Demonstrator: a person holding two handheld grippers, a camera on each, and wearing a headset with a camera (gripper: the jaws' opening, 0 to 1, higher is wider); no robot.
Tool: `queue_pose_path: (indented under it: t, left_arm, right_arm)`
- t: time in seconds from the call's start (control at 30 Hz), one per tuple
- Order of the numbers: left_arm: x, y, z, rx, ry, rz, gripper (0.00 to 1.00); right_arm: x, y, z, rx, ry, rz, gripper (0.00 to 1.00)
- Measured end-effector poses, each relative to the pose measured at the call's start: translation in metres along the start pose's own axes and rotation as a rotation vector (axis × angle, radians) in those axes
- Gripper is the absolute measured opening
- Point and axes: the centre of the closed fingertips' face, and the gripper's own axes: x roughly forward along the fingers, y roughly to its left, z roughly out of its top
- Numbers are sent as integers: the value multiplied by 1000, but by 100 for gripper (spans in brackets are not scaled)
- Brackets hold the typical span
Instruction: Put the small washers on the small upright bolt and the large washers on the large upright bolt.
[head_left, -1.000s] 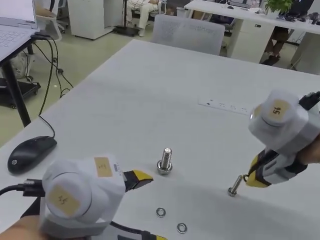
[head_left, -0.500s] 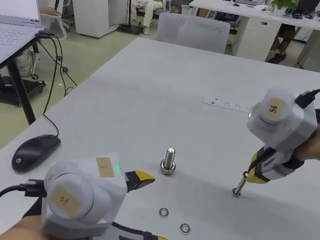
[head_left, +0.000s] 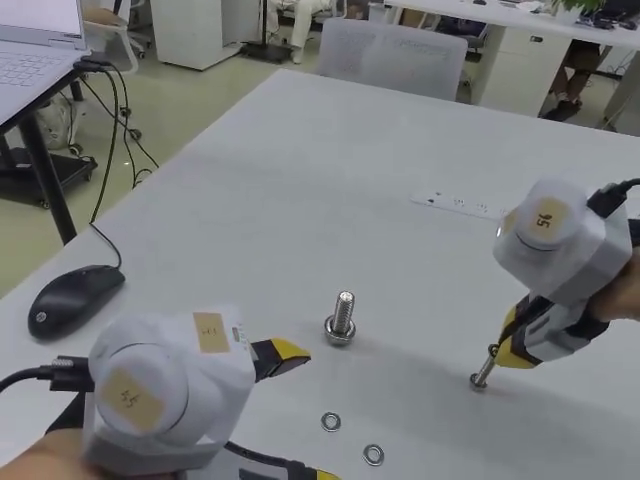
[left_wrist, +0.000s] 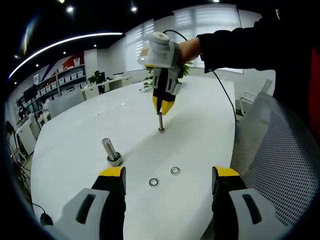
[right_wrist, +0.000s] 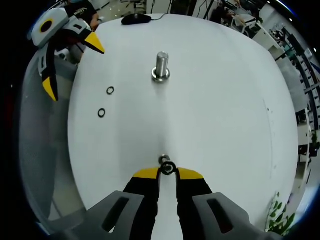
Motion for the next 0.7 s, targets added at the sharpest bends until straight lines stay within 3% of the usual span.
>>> queue_pose_path:
  t: [0.7]
  left_arm:
    - [-1,1,-3,-7,13,11,69]
  right_arm:
    - [39,3,-8,28,5,37,13]
